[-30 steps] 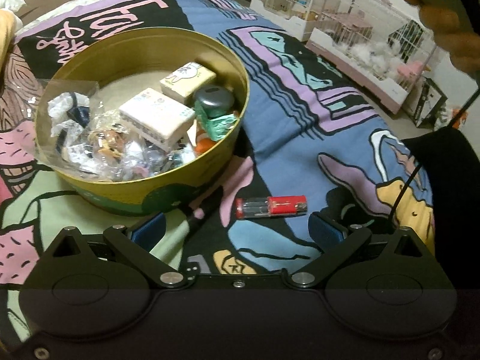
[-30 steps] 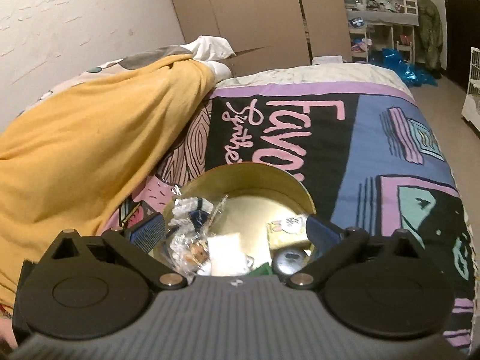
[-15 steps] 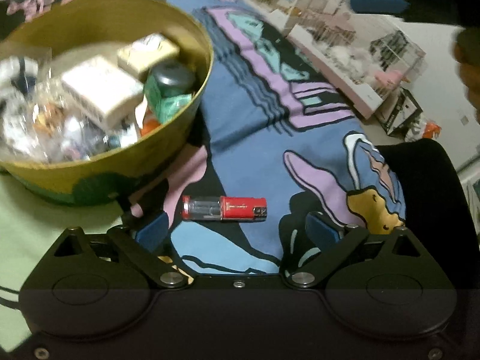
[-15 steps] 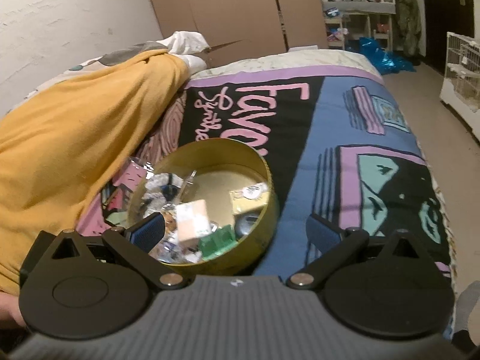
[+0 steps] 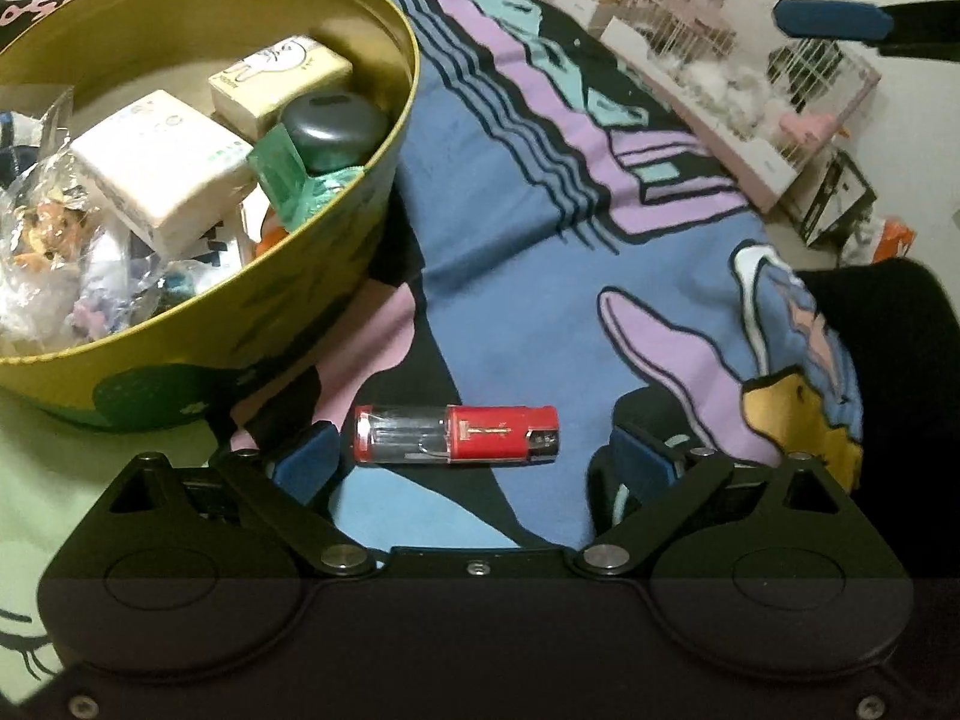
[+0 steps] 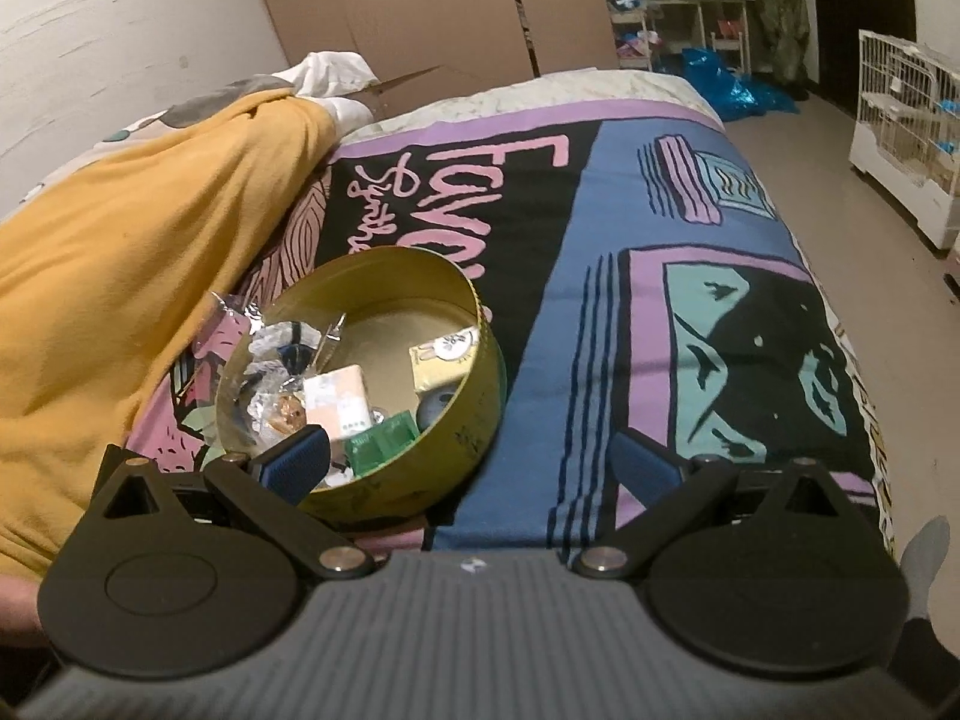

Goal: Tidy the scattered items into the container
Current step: 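Grasp the red lighter with the left tool, then carry the red lighter into the tin and open the left tool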

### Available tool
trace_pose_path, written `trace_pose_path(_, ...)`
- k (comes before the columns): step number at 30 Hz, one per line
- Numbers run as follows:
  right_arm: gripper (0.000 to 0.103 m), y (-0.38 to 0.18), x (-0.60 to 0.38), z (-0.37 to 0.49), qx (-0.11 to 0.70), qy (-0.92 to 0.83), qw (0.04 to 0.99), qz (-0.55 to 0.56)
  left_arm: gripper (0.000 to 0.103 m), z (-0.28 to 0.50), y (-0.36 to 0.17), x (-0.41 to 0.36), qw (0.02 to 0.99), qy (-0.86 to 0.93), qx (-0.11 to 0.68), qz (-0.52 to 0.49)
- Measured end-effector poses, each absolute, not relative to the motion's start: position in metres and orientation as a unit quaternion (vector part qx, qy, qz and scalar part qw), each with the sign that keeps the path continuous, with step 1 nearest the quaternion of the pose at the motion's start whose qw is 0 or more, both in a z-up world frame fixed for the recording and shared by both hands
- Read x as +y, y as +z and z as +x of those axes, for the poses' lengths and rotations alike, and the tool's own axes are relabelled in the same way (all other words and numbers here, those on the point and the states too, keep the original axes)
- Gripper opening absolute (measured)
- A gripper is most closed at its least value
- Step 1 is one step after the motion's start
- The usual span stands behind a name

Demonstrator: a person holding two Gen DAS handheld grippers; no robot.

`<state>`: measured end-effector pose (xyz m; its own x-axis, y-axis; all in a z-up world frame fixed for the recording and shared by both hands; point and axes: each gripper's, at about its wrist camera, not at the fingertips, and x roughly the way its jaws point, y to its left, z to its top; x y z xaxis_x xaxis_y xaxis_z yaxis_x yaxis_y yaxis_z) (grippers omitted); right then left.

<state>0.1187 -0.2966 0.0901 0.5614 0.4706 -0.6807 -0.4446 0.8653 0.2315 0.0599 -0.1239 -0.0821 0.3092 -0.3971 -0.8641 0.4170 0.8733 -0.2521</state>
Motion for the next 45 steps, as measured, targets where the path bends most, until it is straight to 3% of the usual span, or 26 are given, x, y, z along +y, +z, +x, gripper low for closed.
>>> trace_pose_path(9, 0.103, 0.081, -0.301, 0.111, 0.406, 0.253, 0.878, 0.011, 0.096, 0.065, -0.100, -0.139, 0.813, -0.234, 0.531, 0.045)
trace_pose_path(13, 0.103, 0.080, -0.301, 0.107, 0.409, 0.253, 0.877, 0.008, 0.081, 0.059, -0.101, -0.144, 0.820, -0.232, 0.517, 0.080)
trace_pose_path(36, 0.103, 0.065, -0.292, 0.089, 0.419, 0.232, 0.877, -0.028, 0.080, 0.036, -0.054, -0.104, 0.830, -0.232, 0.503, 0.059)
trace_pose_path(45, 0.103, 0.056, -0.283, 0.083, 0.425, 0.233, 0.873, -0.051, 0.080, 0.028, -0.012, -0.084, 0.862, -0.218, 0.454, 0.049)
